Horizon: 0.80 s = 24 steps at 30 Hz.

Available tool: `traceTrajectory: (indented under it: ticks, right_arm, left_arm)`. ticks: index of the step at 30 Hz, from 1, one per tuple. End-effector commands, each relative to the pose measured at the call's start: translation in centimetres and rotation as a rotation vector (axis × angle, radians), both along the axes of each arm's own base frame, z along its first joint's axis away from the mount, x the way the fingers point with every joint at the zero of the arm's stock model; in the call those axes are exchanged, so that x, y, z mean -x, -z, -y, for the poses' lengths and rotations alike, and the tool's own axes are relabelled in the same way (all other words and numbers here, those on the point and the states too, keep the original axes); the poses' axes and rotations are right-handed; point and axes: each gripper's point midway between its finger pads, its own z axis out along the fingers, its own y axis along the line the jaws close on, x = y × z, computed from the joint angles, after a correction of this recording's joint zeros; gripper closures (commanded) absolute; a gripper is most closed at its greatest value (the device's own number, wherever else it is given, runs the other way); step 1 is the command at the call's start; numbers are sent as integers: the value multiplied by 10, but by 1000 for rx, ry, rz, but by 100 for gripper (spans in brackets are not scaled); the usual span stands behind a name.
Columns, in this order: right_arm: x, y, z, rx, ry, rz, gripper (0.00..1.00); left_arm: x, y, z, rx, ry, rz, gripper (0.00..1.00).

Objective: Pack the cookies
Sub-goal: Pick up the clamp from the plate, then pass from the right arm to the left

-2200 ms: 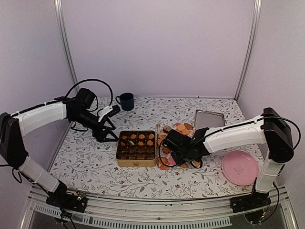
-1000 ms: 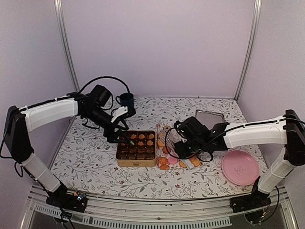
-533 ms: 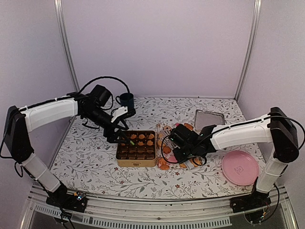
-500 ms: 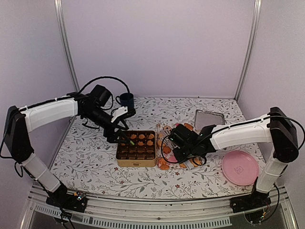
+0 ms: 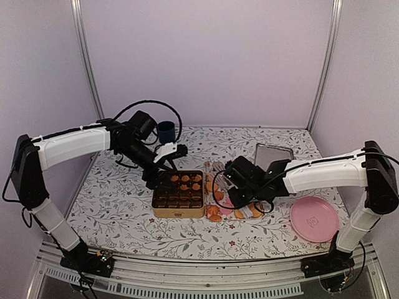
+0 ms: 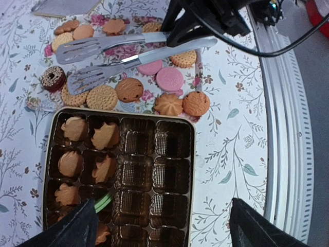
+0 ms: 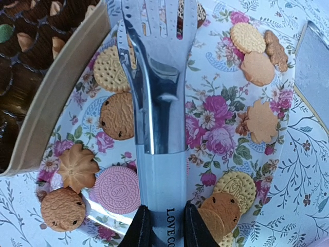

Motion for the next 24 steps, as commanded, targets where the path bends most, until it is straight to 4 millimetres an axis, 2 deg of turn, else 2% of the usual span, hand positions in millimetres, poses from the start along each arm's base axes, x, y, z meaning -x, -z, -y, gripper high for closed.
traceTrajectory:
  ticks: [1, 6, 10, 13, 14, 19, 21, 24]
  right_arm:
    - [-3, -46, -6, -130, -22, 66, 98]
    - [2, -77, -7, -281, -119, 49, 100]
    - [5, -102, -6, -341, -193, 58, 100]
    - [11, -114, -11, -382, -246, 40, 100]
    - [12, -115, -13, -387, -258, 31, 100]
    - [16, -121, -29, -419, -301, -23, 100]
    - [17, -127, -35, -448, -314, -27, 100]
    - [19, -143, -44, -515, -340, -19, 100]
  left_arm:
    - [6, -10, 15, -22, 117, 84, 11]
    - [16, -8, 17, -140, 252, 206, 14]
    - [7, -10, 3, -296, 338, 465, 15]
    - [-7, -29, 4, -343, 375, 701, 18]
    - [-11, -41, 11, -335, 376, 785, 21]
    - [-9, -71, 33, -295, 395, 1024, 26]
    - [-6, -69, 34, -307, 406, 1094, 27]
    - [0, -53, 27, -345, 438, 1108, 30]
